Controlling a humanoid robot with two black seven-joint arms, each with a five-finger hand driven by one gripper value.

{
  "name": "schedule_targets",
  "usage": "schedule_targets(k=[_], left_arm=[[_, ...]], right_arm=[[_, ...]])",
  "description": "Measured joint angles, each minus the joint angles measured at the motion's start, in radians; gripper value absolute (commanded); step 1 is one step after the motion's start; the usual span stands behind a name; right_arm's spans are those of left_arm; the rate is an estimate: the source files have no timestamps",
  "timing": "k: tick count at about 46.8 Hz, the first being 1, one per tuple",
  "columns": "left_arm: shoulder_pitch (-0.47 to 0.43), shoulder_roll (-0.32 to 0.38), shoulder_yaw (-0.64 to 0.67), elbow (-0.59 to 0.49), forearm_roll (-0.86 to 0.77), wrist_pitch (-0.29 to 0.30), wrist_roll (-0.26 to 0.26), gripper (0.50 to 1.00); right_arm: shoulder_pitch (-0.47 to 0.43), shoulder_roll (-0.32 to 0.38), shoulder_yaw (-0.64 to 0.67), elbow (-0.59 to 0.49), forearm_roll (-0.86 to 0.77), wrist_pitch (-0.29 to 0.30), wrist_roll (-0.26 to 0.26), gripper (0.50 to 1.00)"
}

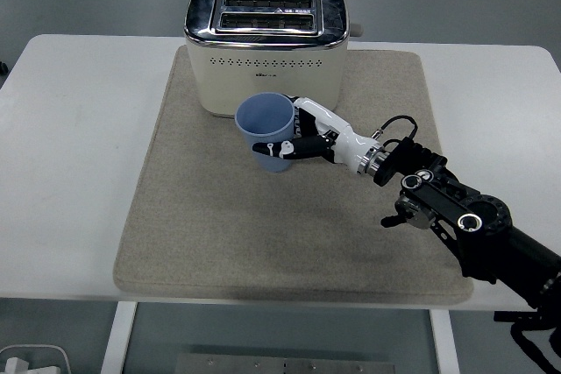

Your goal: Put the water cup in front of the bread machine

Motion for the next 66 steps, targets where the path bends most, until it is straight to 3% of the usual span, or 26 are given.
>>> schedule_targets(k=[11, 55, 66], left_arm=[[0.000, 0.000, 0.000, 0.000, 0.000, 0.000, 0.000, 1.000], [0.001, 0.000, 0.000, 0.000, 0.000, 0.000, 0.000, 1.000], [0.000, 0.000, 0.000, 0.000, 0.000, 0.000, 0.000, 1.000]], right_arm=[[-0.012, 0.000, -0.005, 0.000, 0.002, -0.001, 0.000, 0.913], [-0.013, 0.000, -0.001, 0.000, 0.002, 0.052, 0.011, 0.924], [-0.010, -0.027, 0.024, 0.000, 0.002, 0.054, 0.013, 0.924]])
